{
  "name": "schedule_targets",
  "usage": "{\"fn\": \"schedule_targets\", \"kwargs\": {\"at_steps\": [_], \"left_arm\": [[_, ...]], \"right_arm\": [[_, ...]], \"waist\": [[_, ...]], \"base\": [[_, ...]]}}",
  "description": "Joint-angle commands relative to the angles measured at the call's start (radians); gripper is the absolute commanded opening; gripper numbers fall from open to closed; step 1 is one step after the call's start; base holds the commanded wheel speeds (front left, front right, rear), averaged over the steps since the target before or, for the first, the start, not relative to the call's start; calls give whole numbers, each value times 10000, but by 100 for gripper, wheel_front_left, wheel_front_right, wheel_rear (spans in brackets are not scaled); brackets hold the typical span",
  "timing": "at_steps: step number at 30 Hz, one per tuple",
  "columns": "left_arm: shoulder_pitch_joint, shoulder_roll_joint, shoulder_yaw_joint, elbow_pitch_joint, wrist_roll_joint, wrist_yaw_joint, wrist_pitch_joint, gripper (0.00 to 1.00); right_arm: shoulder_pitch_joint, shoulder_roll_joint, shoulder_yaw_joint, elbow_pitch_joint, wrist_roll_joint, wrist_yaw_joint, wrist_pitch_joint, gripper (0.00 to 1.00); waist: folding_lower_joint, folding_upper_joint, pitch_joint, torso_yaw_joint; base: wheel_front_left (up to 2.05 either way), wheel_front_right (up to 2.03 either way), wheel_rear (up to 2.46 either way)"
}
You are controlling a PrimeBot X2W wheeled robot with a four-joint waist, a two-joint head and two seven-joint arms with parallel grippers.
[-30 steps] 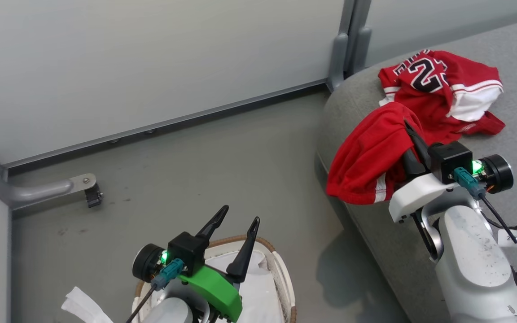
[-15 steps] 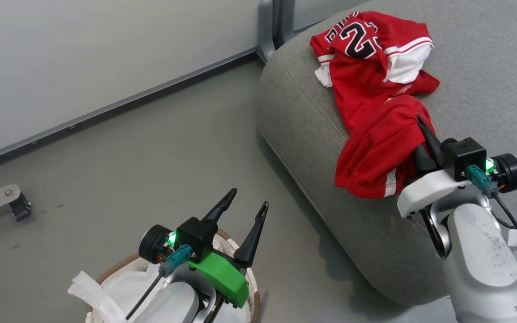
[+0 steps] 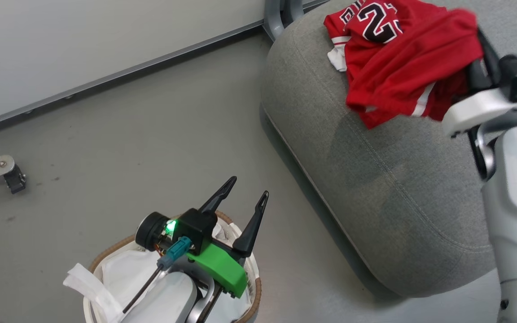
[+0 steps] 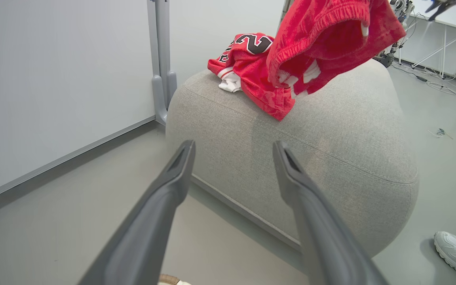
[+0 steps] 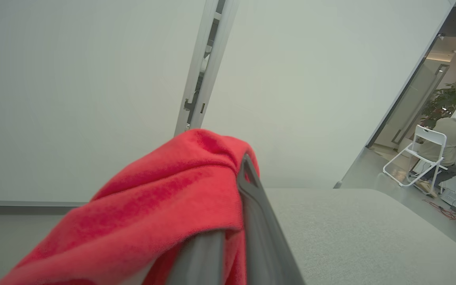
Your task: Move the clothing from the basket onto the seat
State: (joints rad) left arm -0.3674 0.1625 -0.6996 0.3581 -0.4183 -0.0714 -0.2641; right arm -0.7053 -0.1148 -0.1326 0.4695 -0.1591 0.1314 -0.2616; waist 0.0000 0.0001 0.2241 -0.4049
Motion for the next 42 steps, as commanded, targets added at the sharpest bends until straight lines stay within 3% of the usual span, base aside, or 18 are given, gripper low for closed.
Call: {"fn": "schedule_targets", "kwargs": {"at_steps": [1, 11, 19, 25, 33, 34, 36, 37, 42], "left_arm": [[-210, 77, 41, -85, 122, 41, -3, 100], [-814, 164, 2, -520, 419, 226, 136, 100], [-1272, 134, -110, -977, 638, 371, 373, 100], [-1228, 277, -116, -1097, 655, 469, 454, 100], [-1104, 394, -179, -1195, 627, 558, 503, 100], [-1114, 396, -194, -1194, 625, 557, 527, 100], [-1142, 368, -245, -1179, 624, 541, 555, 100], [-1155, 345, -268, -1162, 613, 534, 563, 100], [-1062, 254, -264, -1050, 503, 629, 503, 100]], "right_arm": [[-593, -225, -160, 177, -42, -14, -53, 0], [-3703, -1936, -1171, 1570, -529, -15, 234, 0], [-4357, -2936, -2250, 2586, -1245, -15, 368, 0], [-3576, -2861, -3079, 3410, -1885, -15, 223, 0], [-2676, -2302, -3932, 4367, -2487, -15, 43, 0], [-2612, -2252, -3991, 4404, -2521, -15, 22, 9], [-2433, -2145, -4077, 4446, -2571, -15, -13, 42], [-2323, -2105, -4051, 4474, -2607, -15, -20, 100], [-1718, -1914, -3814, 4096, -2405, -15, -43, 100]], "waist": [[0, -1, 395, 385], [0, -1, 1747, 1433], [0, -1, 2670, 2015], [0, -1, 2954, 2123], [0, -1, 3059, 1941], [0, -1, 3044, 1918], [0, -1, 2976, 1875], [0, -1, 2923, 1849], [0, -1, 2618, 1664]], "base": [[0, 0, 0], [0, 0, 0], [0, 0, 0], [0, 0, 0], [0, 0, 0], [0, 0, 0], [0, 0, 0], [0, 0, 0], [0, 0, 0]]}}
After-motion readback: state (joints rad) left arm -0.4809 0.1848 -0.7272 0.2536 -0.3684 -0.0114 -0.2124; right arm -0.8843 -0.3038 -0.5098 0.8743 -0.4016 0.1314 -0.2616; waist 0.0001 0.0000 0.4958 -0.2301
